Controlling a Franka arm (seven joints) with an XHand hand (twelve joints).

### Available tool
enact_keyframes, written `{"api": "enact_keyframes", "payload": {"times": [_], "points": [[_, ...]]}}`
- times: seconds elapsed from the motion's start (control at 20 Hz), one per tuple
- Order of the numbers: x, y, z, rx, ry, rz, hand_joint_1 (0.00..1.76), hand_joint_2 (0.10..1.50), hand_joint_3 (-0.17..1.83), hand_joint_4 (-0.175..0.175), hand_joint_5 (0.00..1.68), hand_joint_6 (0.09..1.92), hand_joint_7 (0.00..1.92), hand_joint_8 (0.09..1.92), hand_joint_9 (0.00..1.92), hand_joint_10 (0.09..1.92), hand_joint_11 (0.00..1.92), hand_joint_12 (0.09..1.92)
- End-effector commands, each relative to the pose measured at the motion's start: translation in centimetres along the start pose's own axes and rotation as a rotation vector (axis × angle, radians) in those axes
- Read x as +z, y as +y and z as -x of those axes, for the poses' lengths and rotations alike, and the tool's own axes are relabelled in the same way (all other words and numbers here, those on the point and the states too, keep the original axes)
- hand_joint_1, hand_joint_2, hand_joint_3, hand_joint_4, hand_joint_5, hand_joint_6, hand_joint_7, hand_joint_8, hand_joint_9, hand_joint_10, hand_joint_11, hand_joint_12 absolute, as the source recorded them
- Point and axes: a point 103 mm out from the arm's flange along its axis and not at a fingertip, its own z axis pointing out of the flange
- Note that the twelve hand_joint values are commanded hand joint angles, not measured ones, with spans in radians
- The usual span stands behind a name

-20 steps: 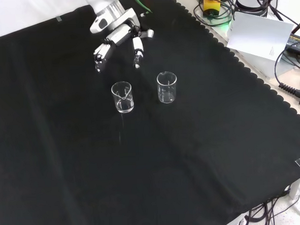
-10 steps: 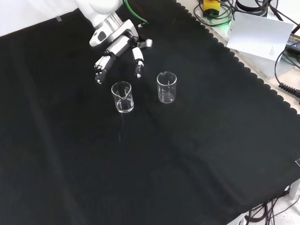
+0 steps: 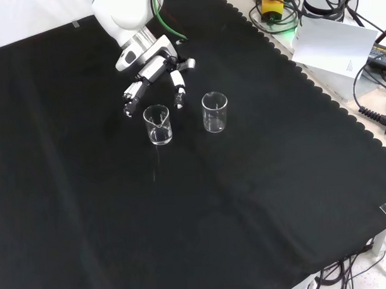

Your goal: Pick up the beaker on the right.

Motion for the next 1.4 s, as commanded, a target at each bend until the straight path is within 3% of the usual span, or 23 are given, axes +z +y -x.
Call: {"api": "enact_keyframes", "payload": {"times": [0.05, 0.65, 0.95, 1.4], "points": [[0.9, 0.7, 0.0, -0.025, 0.054, 0.041, 0.98, 0.54, 0.57, 0.012, 0.3, 0.09, 0.15, 0.55, 0.27, 0.58, 0.0, 1.27], [1.9, 1.6, 0.1, -0.073, 0.121, 0.07, 1.01, 0.52, 0.62, 0.009, 0.47, 0.09, 0.28, 0.61, 0.35, 0.59, 0.0, 1.3], [2.1, 2.2, -0.1, -0.064, 0.155, 0.101, 1.05, 0.51, 0.67, 0.005, 0.51, 0.13, 0.35, 0.69, 0.42, 0.58, 0.0, 1.35], [2.9, 2.6, 0.4, -0.06, 0.149, 0.094, 1.05, 0.51, 0.7, 0.001, 0.49, 0.13, 0.31, 0.69, 0.42, 0.57, 0.0, 1.36]]}}
